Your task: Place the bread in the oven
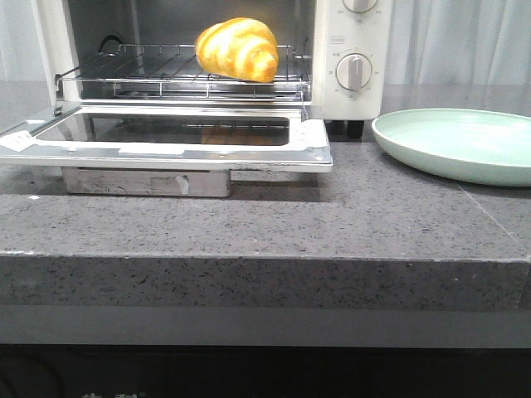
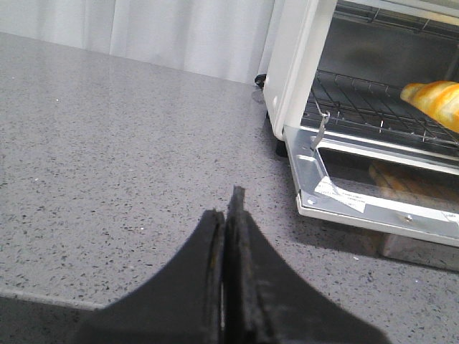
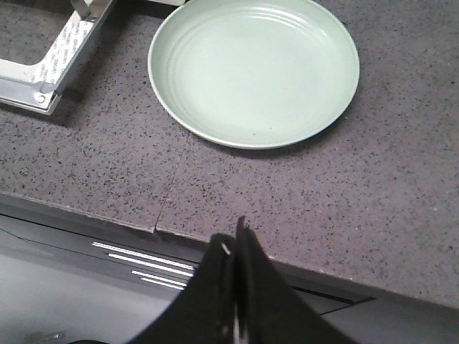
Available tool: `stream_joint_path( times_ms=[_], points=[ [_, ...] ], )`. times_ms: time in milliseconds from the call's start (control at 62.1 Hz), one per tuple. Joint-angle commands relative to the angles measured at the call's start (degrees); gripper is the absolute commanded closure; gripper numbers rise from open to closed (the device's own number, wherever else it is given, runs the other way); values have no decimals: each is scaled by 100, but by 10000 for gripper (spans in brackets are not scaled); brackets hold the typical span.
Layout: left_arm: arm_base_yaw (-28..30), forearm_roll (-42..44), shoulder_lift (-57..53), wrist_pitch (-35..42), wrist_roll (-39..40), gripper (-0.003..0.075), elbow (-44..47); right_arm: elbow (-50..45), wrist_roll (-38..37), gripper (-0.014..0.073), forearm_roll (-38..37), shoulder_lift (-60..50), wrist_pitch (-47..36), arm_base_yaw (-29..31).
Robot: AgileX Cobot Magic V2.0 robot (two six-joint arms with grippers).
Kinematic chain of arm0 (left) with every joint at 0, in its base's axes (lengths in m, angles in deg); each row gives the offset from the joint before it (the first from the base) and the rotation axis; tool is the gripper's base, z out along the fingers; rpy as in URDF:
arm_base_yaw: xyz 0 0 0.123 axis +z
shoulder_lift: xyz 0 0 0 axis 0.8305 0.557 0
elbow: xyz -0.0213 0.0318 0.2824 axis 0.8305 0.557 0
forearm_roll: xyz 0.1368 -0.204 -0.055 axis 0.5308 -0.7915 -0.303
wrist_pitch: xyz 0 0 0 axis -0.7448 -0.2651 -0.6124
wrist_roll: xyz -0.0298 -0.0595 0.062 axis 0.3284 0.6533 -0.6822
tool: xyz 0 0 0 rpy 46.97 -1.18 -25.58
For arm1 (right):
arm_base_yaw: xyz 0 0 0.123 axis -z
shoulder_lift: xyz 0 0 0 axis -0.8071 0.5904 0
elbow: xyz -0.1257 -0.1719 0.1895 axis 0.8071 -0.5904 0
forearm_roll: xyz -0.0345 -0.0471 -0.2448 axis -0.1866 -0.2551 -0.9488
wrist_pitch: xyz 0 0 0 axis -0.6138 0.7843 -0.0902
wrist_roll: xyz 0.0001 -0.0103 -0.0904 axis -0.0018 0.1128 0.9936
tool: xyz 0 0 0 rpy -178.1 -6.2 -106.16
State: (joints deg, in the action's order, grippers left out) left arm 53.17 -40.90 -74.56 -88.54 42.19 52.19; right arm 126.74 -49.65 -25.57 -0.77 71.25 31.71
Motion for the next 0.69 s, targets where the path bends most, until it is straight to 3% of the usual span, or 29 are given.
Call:
stream_joint_path(
  times_ms=[0,161,322,677],
  points=[
    [20,48,-184,502,4,738,163,130,49,664,-95,25,-324,28],
    [20,91,-184,513,-42,738,163,130,49,664,-95,25,-324,28],
    [20,-3,-184,744,-700,738,163,130,49,664,-95,25,-324,28],
    [20,-3,-184,805,-699,738,163,130,49,664,-95,25,-324,28]
  ],
)
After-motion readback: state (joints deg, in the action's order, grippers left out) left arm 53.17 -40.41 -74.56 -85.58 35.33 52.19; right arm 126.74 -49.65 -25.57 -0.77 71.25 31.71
